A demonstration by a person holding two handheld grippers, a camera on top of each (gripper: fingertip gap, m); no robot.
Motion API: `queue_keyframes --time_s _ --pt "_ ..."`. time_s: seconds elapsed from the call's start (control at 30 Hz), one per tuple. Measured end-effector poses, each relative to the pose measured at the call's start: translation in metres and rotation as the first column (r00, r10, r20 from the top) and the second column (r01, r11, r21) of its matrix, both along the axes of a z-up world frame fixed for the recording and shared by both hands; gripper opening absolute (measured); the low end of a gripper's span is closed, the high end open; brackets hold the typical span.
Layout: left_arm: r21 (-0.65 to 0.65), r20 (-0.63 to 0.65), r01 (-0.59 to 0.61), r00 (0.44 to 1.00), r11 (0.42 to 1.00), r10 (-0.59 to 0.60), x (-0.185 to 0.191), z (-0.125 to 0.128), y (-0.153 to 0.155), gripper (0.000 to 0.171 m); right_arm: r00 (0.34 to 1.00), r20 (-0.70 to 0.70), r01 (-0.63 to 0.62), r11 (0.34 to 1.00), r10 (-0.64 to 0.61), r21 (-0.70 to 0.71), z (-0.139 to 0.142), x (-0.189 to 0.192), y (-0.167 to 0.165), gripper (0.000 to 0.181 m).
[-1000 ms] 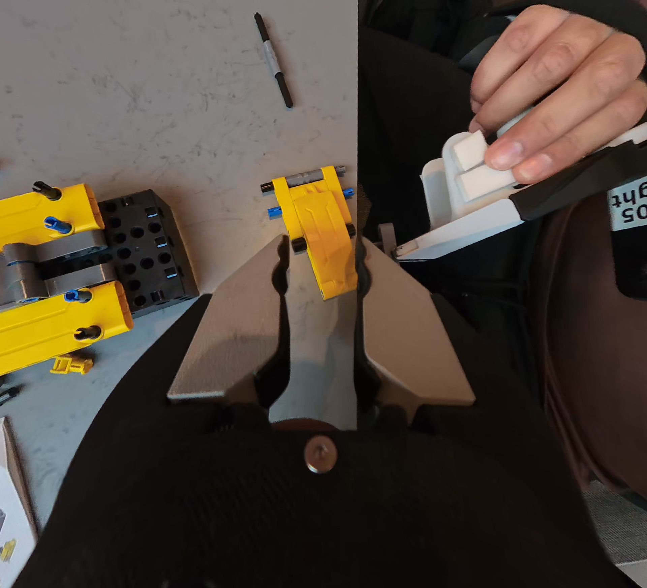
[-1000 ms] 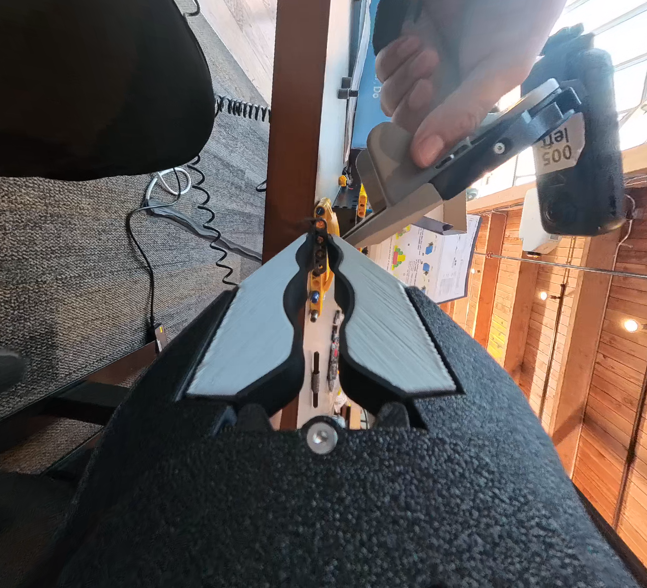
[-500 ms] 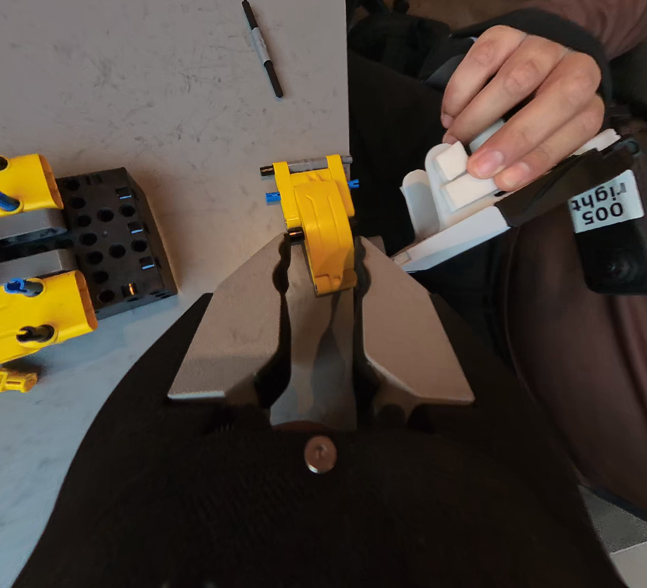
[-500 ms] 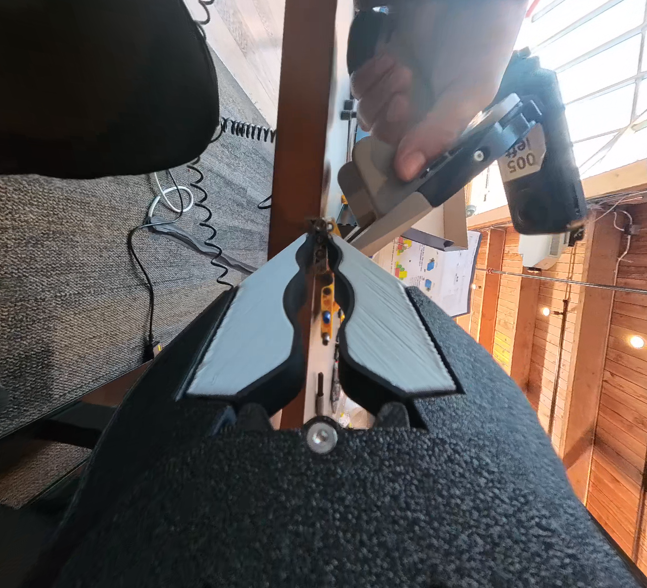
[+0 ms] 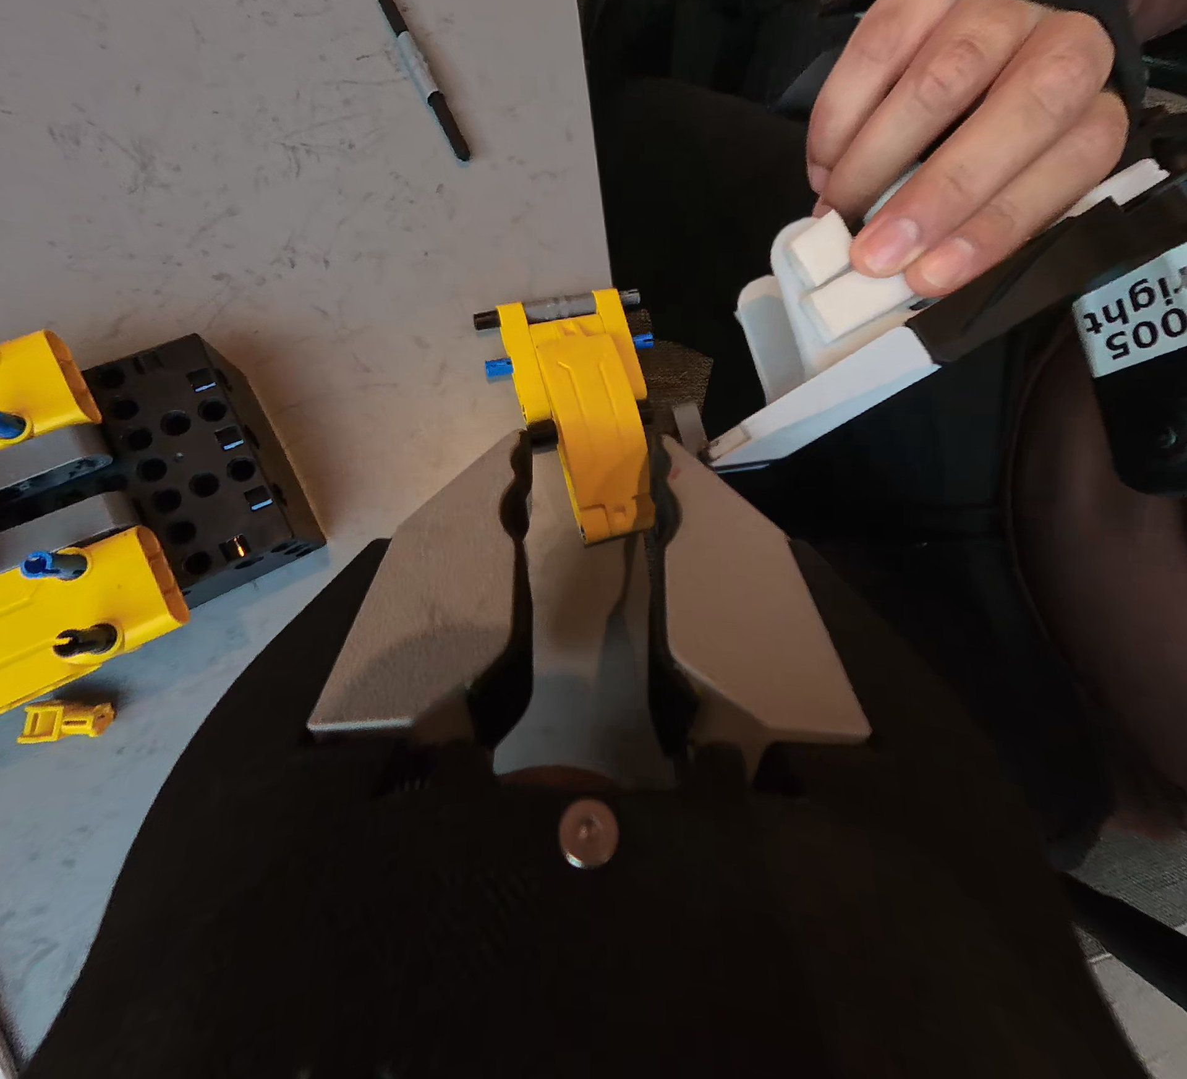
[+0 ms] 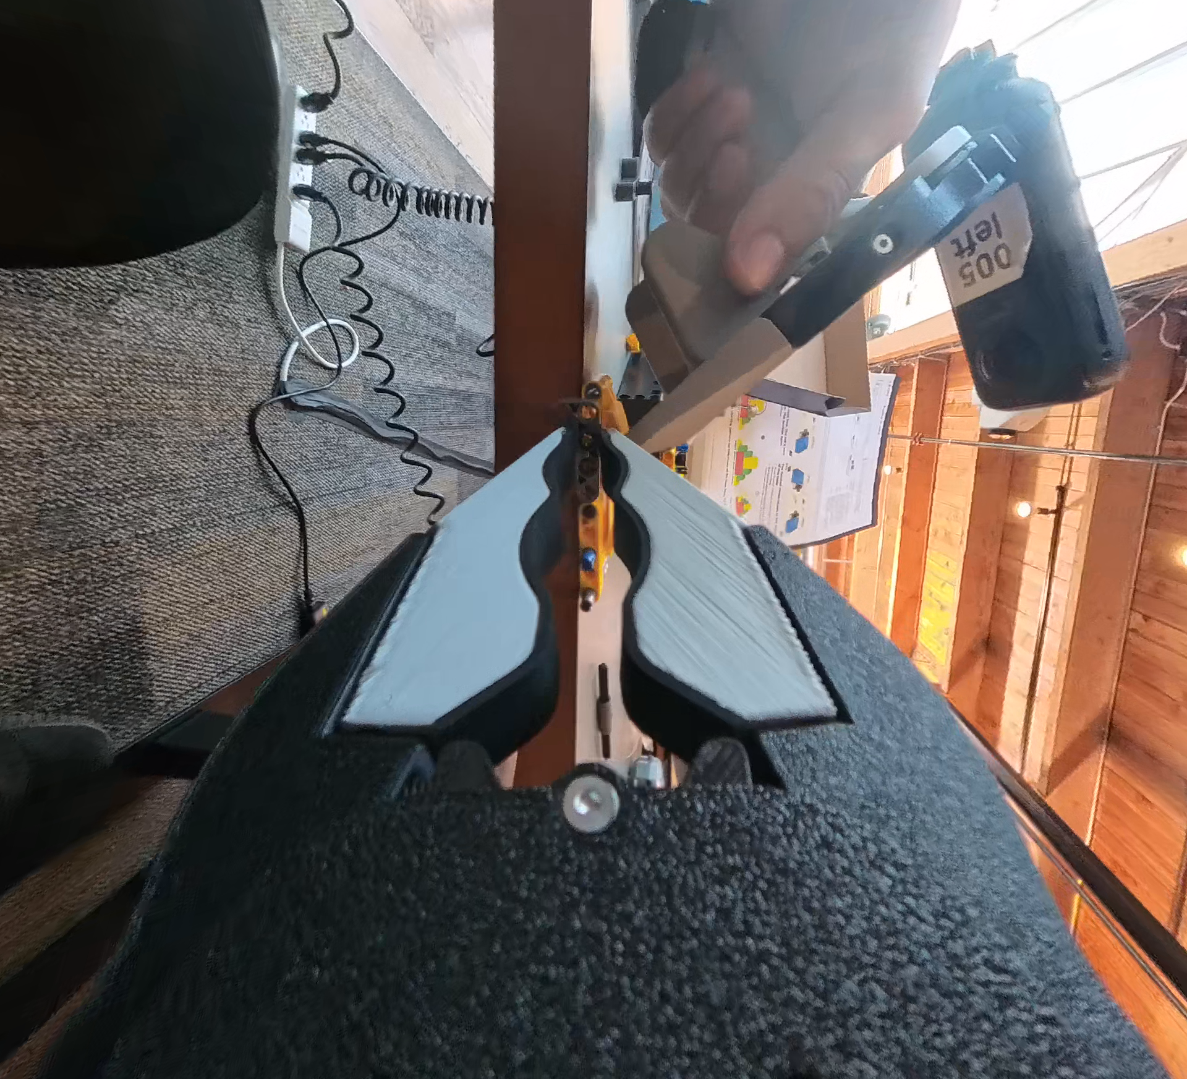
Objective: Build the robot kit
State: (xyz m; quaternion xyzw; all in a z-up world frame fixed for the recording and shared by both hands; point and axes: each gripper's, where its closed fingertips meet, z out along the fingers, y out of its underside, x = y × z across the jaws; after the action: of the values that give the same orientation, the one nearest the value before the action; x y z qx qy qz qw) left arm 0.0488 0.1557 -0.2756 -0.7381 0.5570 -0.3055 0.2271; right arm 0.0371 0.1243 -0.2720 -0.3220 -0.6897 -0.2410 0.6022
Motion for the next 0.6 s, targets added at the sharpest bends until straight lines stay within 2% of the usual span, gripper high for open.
queue_keyframes --time_s 0.17,0.27,0.6 --pt "0.015 -0.01 -0.026 1.0 1.0 0.026 0.002 0.001 0.003 0.041 1.0 0.004 -0.014 1.0 0.014 0.021 -0.001 0.001 -0.01 0.007" --pt "0.027 -0.035 -0.023 0.999 0.999 0.023 0.003 -0.002 0.002 0.033 1.0 -0.006 -0.007 0.999 0.007 0.035 0.002 0.002 -0.006 0.004" --pt "0.014 0.029 -0.078 0.997 0.997 0.078 0.005 -0.002 0.002 0.033 0.999 -0.038 -0.013 0.997 0.015 0.07 0.002 -0.004 0.002 0.005"
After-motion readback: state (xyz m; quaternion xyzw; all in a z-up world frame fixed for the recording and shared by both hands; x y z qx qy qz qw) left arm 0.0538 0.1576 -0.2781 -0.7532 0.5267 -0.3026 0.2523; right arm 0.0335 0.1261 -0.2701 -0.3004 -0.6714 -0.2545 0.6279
